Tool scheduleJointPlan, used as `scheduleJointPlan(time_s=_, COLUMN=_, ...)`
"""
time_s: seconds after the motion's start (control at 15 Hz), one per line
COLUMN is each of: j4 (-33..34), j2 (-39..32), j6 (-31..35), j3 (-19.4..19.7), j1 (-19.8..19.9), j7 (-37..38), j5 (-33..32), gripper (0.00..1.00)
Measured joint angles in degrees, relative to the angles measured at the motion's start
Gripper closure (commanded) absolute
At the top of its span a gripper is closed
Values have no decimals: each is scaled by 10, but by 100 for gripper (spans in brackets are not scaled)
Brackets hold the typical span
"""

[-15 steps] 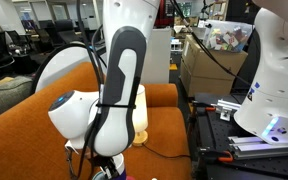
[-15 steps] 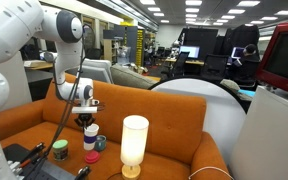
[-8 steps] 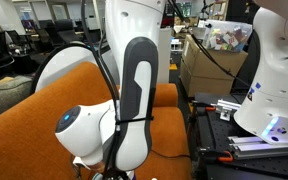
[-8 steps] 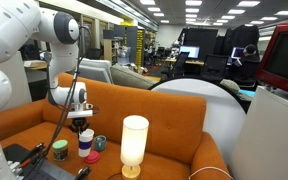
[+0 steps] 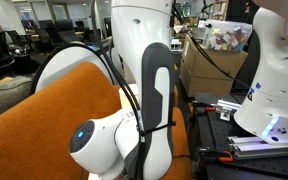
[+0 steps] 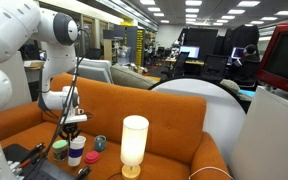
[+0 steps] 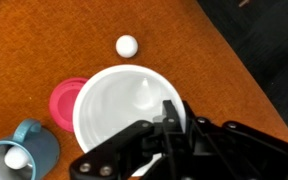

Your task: Move the white and purple cup away from the lamp

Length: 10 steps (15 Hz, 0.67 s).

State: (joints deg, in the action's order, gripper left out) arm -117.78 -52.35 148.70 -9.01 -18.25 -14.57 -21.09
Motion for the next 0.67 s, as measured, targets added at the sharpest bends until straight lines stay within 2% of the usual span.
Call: scheduleJointPlan(time_s=0.67, j4=38, j2=-34, j6=-4, j3=-17, j1=-9, j7=-79, j5=-20, gripper=98)
